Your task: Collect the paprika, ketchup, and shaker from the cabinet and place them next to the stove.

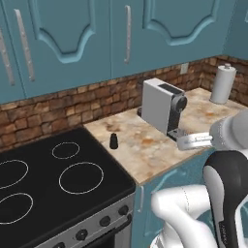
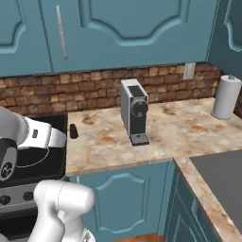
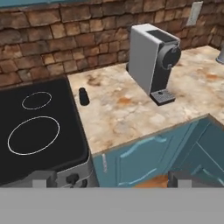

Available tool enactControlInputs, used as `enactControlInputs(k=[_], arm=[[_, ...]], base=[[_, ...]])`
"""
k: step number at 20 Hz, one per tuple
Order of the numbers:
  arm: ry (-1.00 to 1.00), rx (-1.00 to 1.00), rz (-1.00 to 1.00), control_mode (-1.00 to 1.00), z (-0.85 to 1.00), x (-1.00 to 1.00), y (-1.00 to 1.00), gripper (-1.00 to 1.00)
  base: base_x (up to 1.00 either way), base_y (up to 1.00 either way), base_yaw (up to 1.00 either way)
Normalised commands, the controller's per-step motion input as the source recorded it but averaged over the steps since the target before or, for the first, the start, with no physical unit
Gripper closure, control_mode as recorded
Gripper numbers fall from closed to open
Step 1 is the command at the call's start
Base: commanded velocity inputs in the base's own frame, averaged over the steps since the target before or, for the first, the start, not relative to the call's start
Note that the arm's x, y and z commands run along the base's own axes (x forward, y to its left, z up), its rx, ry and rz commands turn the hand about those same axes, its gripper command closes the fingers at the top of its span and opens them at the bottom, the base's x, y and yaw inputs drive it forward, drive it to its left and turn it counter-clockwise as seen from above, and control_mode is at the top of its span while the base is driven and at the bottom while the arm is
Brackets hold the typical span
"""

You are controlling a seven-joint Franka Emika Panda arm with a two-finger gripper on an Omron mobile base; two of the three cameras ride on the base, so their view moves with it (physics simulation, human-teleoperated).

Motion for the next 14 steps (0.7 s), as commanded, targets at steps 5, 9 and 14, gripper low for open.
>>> enactControlInputs(k=[5, 9, 14], arm=[[0.0, 0.0, 0.0, 1.0, 0.0, 0.0, 0.0, -1.0], [0.0, 0.0, 0.0, 1.0, 0.0, 0.0, 0.0, -1.0], [0.0, 0.0, 0.0, 1.0, 0.0, 0.0, 0.0, -1.0]], base=[[-0.49, 0.26, -0.49], [-0.52, -0.16, -0.49], [-0.49, -0.38, -0.49]])
